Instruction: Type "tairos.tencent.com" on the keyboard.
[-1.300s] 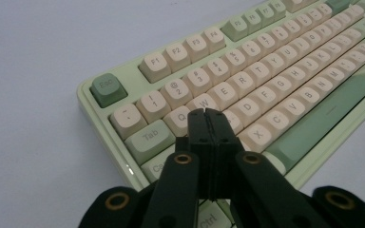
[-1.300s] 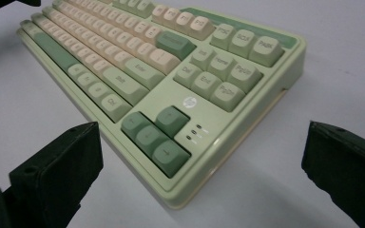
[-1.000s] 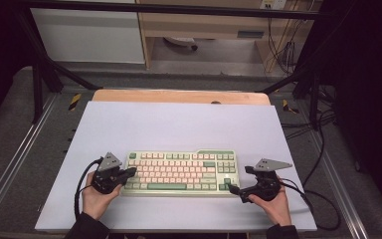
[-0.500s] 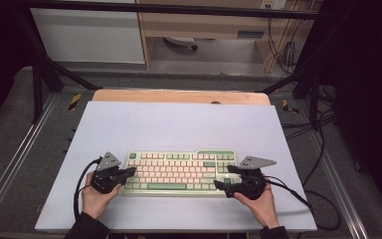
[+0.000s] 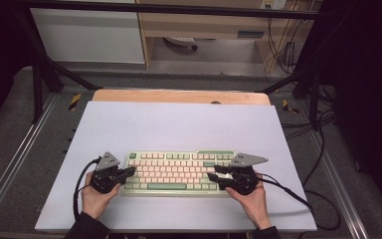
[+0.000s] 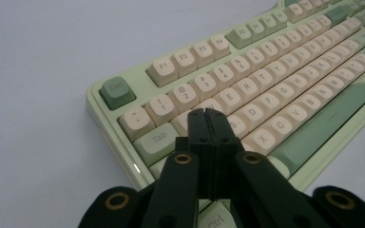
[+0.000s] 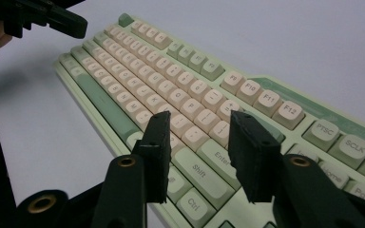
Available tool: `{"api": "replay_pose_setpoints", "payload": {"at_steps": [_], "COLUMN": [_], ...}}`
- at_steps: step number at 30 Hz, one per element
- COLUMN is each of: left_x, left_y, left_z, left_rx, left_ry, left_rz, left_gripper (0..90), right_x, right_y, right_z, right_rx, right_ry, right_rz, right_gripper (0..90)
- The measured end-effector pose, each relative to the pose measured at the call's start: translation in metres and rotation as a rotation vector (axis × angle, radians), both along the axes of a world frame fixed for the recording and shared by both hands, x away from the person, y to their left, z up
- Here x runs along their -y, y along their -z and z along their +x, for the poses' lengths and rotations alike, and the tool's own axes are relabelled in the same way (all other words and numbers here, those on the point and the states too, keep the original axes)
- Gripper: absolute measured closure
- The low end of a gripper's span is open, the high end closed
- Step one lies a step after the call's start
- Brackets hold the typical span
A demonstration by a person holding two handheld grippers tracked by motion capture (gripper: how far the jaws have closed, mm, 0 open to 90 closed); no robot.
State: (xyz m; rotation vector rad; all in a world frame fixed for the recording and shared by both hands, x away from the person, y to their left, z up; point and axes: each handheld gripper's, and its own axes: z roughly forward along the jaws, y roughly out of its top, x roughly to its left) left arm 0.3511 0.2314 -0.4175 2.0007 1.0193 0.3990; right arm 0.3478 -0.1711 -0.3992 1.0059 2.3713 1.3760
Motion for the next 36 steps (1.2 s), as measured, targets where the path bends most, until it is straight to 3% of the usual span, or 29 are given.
{"api": "replay_pose_setpoints", "payload": {"at_steps": [8, 22, 26, 36], "left_x": [0.001, 0.001, 0.001, 0.002], "left_y": [0.001, 0.001, 0.001, 0.002], "left_z": [0.000, 0.000, 0.000, 0.000], "left_rx": [-0.001, -0.001, -0.001, -0.005], "left_ry": [0.004, 0.009, 0.009, 0.013], "left_rz": [0.003, -0.001, -0.003, -0.001], "left_gripper": [90.0, 90.0, 90.0, 90.0], "right_x": [-0.016, -0.049, -0.057, -0.083], "right_y": [-0.002, -0.003, -0.004, 0.004], "right_z": [0.005, 0.019, 0.022, 0.034], "right_rx": [-0.015, -0.021, -0.023, -0.018], "right_ry": [-0.016, -0.045, -0.042, -0.031], "right_rz": [0.005, 0.022, 0.040, 0.002], "right_gripper": [75.3, 89.6, 90.0, 90.0]}}
